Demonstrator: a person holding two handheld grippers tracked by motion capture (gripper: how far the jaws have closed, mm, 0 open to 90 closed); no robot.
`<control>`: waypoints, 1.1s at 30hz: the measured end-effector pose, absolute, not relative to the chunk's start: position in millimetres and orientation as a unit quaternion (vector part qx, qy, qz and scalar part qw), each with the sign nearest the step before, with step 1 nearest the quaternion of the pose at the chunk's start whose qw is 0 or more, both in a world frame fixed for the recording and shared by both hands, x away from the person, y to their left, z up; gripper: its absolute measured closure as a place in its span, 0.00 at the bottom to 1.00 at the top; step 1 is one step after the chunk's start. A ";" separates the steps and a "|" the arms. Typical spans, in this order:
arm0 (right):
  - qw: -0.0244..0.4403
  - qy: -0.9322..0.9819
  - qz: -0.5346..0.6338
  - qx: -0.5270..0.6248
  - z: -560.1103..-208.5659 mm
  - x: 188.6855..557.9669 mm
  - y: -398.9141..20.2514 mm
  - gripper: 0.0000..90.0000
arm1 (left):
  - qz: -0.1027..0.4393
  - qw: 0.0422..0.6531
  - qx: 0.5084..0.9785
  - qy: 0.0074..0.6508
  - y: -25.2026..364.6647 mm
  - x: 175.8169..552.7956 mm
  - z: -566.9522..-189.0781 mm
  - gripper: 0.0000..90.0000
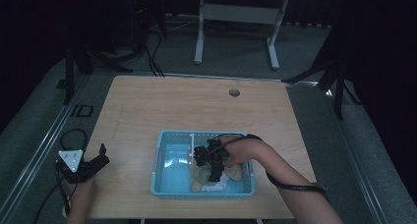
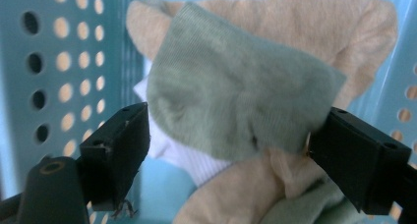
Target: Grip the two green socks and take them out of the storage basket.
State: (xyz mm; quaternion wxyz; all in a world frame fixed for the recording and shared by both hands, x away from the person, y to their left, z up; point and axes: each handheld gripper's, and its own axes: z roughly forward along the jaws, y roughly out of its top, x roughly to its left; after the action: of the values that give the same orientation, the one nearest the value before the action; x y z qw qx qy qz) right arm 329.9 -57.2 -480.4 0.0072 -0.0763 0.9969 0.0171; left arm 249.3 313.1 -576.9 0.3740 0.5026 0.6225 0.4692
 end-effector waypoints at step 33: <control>0.054 0.996 0.044 -0.056 -424.8 323.0 -51.5 0.93 | 0.467 0.371 0.504 0.625 313.1 250.2 -576.7 0.00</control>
State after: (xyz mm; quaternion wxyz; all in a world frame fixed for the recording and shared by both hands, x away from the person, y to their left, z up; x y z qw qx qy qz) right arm 323.0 -51.5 -424.8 0.0544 -0.0559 0.9960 0.0443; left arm 250.2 313.1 -576.7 0.3708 0.5035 0.6250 0.4673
